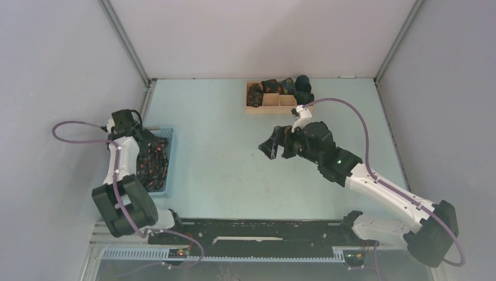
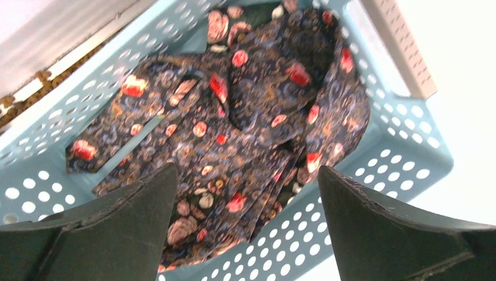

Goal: Roll the ties
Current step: Pick up the tie from the bin.

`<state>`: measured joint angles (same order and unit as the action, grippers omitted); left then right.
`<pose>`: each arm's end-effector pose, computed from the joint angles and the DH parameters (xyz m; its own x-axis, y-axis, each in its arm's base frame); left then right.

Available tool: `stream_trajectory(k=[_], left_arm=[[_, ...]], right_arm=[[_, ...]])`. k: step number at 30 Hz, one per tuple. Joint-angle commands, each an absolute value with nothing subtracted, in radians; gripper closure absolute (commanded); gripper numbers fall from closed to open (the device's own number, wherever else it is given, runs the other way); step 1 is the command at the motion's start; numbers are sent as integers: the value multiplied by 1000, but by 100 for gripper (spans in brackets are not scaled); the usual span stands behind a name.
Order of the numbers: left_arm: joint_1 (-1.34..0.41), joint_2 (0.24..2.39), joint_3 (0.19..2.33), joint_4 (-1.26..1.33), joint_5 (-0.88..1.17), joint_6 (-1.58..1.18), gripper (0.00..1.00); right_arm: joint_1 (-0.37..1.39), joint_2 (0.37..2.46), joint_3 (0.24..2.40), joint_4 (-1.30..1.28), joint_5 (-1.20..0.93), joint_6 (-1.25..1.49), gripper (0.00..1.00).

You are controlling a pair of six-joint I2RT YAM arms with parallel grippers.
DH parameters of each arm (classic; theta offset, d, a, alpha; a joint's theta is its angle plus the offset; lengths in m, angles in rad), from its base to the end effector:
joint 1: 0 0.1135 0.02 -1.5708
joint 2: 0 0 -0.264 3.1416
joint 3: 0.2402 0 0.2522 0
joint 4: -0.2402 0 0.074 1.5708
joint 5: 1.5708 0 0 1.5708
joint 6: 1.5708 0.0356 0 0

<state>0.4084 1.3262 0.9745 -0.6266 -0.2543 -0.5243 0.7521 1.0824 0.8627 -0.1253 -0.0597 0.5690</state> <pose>0.2417 0.1144 0.2516 -0.4021 -0.7019 -0.5879 -0.8255 0.5557 -0.0989 0.1821 0.1733 0.3148 -0.5976 0.1775 -0.7819 -0.4760 0.7063 0.5240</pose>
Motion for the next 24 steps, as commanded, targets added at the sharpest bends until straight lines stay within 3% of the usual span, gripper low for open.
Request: stream_trajectory(k=[1, 14, 22, 24], left_arm=[[435, 1437, 1064, -580, -233, -540, 4], [541, 1610, 1086, -487, -137, -622, 7], [558, 1678, 1131, -445, -76, -611, 30], [560, 1685, 1132, -445, -69, -615, 41]], right_arm=[[743, 1104, 869, -72, -112, 585, 2], [748, 1184, 898, -57, -181, 614, 3], [749, 1206, 905, -53, -204, 623, 4], [750, 1207, 907, -55, -205, 622, 4]])
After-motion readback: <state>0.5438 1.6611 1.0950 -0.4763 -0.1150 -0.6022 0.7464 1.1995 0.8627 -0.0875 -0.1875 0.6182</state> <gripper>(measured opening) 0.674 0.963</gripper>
